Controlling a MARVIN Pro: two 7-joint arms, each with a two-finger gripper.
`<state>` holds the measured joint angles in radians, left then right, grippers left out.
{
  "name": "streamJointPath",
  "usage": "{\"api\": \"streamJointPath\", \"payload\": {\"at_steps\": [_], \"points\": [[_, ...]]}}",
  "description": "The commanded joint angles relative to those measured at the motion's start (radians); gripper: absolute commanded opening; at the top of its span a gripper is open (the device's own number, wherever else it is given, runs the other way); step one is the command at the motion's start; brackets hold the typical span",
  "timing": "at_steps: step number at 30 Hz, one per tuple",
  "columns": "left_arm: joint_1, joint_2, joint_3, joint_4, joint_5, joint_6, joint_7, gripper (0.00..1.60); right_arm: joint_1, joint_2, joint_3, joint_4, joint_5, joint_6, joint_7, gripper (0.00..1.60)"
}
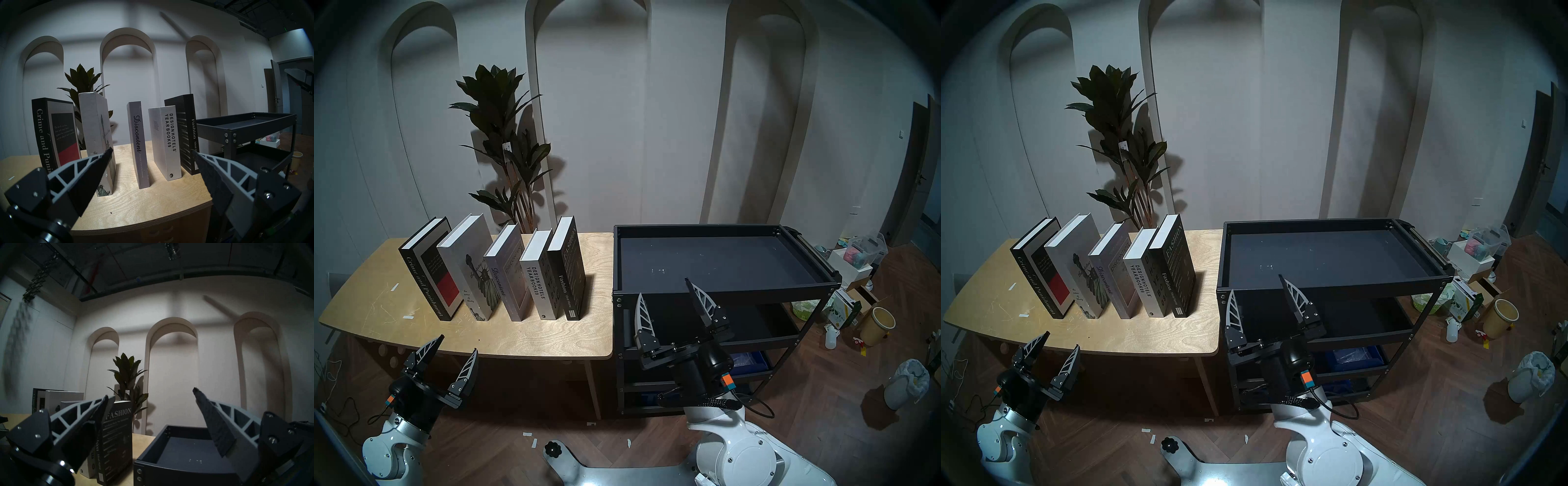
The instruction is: Move the books from the display table onto the shelf, standing them upright with spines facing out and tallest at one end
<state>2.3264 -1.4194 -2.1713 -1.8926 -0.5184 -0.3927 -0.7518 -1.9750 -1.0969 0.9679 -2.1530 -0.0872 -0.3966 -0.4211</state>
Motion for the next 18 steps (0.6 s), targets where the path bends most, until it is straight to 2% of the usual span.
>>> {"api": "streamJointPath", "payload": {"at_steps": [1, 7, 14, 18], "points": [[-0.002, 0.001, 0.0, -0.008, 0.0, -0.002, -0.002, 1.6, 0.111, -0.031, -0.041, 0.027, 0.001, -0.025, 0.021, 1.6], [-0.003, 0.001, 0.0, -0.006, 0.0, -0.002, -0.002, 1.6, 0.173, -0.061, -0.078, 0.103, 0.018, -0.021, 0.02, 1.6], [-0.005, 0.001, 0.0, -0.004, 0.0, -0.002, -0.002, 1.6, 0.254, -0.134, -0.107, 0.207, 0.075, 0.01, -0.004, 1.6], [-0.006, 0.001, 0.0, -0.003, 0.0, -0.002, -0.002, 1.6, 0.291, -0.168, -0.115, 0.234, 0.09, 0.021, -0.015, 1.6]]}}
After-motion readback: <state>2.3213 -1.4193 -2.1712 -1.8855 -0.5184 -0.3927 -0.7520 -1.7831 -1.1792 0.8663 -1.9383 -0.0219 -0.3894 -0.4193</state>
